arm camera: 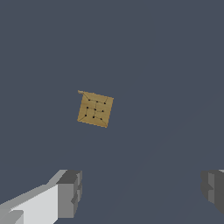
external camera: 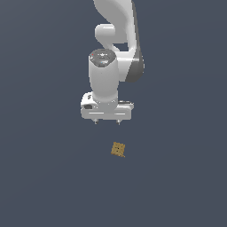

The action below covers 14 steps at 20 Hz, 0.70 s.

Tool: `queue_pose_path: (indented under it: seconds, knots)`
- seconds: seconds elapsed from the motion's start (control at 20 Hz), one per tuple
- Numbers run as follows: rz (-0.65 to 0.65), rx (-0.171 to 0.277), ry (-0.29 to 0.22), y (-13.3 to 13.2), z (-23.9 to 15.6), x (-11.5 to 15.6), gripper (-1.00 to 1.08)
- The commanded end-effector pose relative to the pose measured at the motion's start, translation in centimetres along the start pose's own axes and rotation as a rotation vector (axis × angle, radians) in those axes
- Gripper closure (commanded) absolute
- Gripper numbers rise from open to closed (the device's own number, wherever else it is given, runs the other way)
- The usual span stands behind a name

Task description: Pick up the object and move it to a goal position.

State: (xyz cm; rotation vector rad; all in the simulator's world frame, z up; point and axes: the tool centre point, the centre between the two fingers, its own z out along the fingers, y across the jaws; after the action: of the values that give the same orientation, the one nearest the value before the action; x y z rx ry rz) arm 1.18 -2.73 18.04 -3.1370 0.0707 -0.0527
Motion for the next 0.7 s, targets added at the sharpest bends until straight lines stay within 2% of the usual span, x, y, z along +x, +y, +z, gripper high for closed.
queue_pose_path:
  seconds: [0.0, 0.4, 0.65]
  knots:
    - [0.000, 0.000, 0.000, 0.0, 0.0, 0.0, -0.92]
    - [-0.024, 0.021, -0.012, -1.7, 0.4, -0.4, -0.92]
    - [-0.024, 0.023, -0.013, -1.8, 0.4, -0.4, -0.92]
